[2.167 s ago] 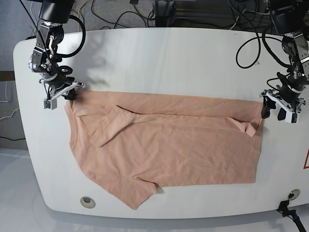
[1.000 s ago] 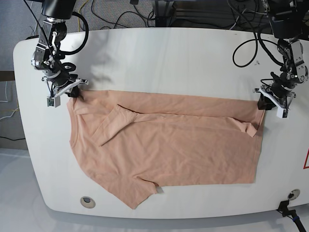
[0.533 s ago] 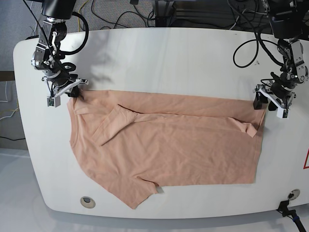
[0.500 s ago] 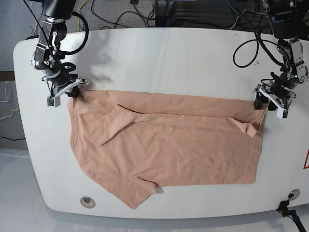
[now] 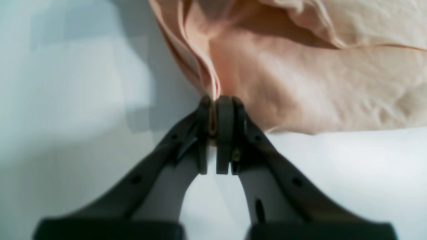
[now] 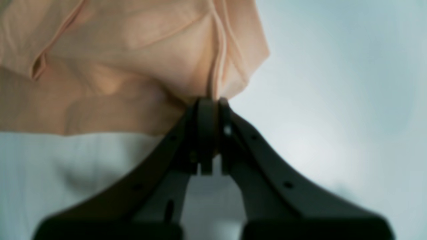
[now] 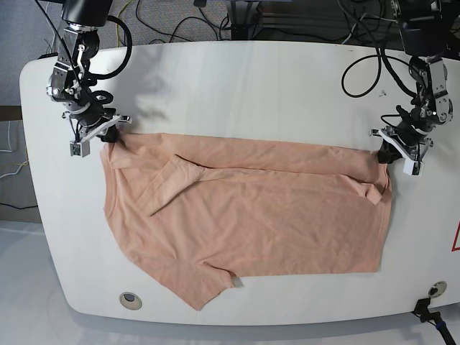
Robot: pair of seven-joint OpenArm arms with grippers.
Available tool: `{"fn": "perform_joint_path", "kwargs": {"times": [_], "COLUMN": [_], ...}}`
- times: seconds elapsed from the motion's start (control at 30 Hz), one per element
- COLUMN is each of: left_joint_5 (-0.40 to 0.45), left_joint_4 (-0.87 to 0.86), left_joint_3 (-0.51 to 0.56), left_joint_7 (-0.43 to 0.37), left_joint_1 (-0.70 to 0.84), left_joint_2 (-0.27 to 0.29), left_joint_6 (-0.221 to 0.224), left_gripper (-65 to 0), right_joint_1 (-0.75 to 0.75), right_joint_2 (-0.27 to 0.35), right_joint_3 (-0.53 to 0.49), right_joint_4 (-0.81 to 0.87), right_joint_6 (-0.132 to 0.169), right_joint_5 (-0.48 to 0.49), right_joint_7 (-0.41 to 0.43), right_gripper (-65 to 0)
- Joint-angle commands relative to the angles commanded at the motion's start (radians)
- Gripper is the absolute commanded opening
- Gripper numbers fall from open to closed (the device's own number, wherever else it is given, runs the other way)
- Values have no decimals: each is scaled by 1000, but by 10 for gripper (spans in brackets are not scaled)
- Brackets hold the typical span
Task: Fold the T-shirt properly
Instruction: 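Drag the folded shirt with both grippers toward the arms' bases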
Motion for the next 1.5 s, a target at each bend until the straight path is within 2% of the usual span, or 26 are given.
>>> {"fn": "perform_joint_path", "kwargs": {"times": [0.27,0.43,0.53,0.67,1.1,1.23,1.33,1.5], "left_joint_5": [2,2,3,5,3,3,3,5], "left_joint_4": [222,345,399,460,520,520,520,520], "left_joint_3": [-17,-107,-141,-187,-236,-236,-236,-236], "left_joint_7": [3,72,91,107,107,107,107,107], "left_joint_1": [233,367,431,494,586,595,597,597], "left_joint_2": [-3,-2,2,2,-3,-3,-3,-3], "left_joint_6": [0,-2,-49,-61,-63,-63,-63,-63], "left_gripper": [-650,-650,-650,-650,-650,-650,-650,-650], "right_joint_1": [-167,-284,-351,-430,-506,-508,-508,-505], "right_joint_2": [-21,-20,-20,-21,-14,-18,-12,-14], "right_joint_3": [5,6,6,6,8,68,72,69], "right_joint_4": [137,199,253,287,288,288,288,288], "right_joint_6": [0,0,0,0,0,0,0,0], "right_joint_5": [0,0,0,0,-6,-3,-2,-2], "right_joint_7": [-8,-8,-8,-8,-8,-8,-8,-44], "right_gripper": [-650,-650,-650,-650,-650,-650,-650,-650]}}
